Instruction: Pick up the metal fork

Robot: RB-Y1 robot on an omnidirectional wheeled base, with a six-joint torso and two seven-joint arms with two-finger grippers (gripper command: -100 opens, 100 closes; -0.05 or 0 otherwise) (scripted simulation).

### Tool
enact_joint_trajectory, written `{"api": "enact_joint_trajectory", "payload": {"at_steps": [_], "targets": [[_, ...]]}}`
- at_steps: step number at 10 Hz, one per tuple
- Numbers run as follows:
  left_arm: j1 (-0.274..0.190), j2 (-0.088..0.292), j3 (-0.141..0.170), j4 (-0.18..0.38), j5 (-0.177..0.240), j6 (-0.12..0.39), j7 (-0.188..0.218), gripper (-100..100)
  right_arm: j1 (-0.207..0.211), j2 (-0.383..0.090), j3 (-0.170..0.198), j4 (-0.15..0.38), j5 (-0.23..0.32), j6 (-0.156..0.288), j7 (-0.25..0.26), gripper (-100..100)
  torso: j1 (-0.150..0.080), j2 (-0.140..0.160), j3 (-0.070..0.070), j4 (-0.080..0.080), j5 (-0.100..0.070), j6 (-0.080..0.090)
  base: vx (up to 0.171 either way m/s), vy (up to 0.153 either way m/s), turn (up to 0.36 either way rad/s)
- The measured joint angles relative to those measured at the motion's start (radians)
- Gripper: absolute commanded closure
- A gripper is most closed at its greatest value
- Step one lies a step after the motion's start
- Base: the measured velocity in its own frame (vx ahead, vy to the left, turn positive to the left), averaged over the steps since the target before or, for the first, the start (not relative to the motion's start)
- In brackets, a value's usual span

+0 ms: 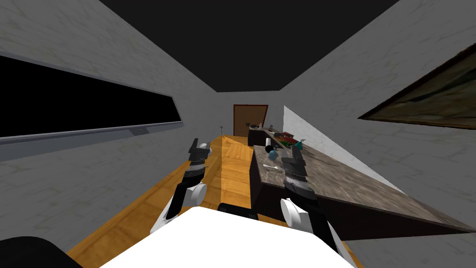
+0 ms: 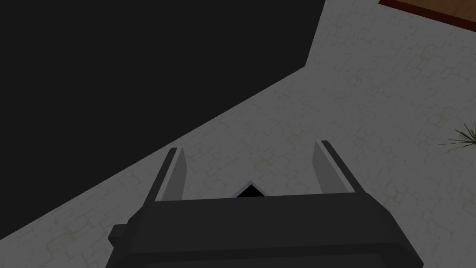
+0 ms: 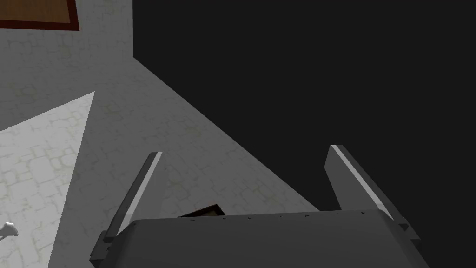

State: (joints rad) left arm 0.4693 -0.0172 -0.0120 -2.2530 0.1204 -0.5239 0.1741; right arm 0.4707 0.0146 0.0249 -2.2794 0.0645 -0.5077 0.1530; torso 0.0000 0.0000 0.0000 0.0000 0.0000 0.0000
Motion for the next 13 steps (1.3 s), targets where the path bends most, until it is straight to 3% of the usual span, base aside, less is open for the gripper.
{"api": "enact_joint_trajectory", "payload": {"at_steps": [4, 6, 10, 13], "targets": [[0.000, 0.000, 0.000, 0.000, 0.000, 0.000, 0.000, 0, 0.059, -0.108, -0.027, 0.022, 0.010, -0.011, 0.054, -100, 0.005, 0.001, 0.001, 0.000, 0.001, 0.000, -0.010, 0.074, 0.111], [0.000, 0.000, 0.000, 0.000, 0.000, 0.000, 0.000, 0, 0.102, -0.168, -0.077, 0.058, 0.005, -0.025, 0.089, -100, 0.008, 0.001, 0.001, 0.000, 0.002, 0.000, -0.001, 0.126, 0.130], [0.000, 0.000, 0.000, 0.000, 0.000, 0.000, 0.000, 0, 0.210, -0.233, -0.147, 0.132, 0.030, -0.044, 0.212, -100, 0.007, 0.001, 0.000, 0.000, 0.002, 0.000, 0.002, 0.108, 0.161], [0.000, 0.000, 0.000, 0.000, 0.000, 0.000, 0.000, 0, 0.290, -0.272, -0.197, 0.168, 0.039, -0.052, 0.274, -100, 0.006, 0.000, 0.000, 0.000, 0.001, 0.000, 0.022, 0.086, 0.144]]}}
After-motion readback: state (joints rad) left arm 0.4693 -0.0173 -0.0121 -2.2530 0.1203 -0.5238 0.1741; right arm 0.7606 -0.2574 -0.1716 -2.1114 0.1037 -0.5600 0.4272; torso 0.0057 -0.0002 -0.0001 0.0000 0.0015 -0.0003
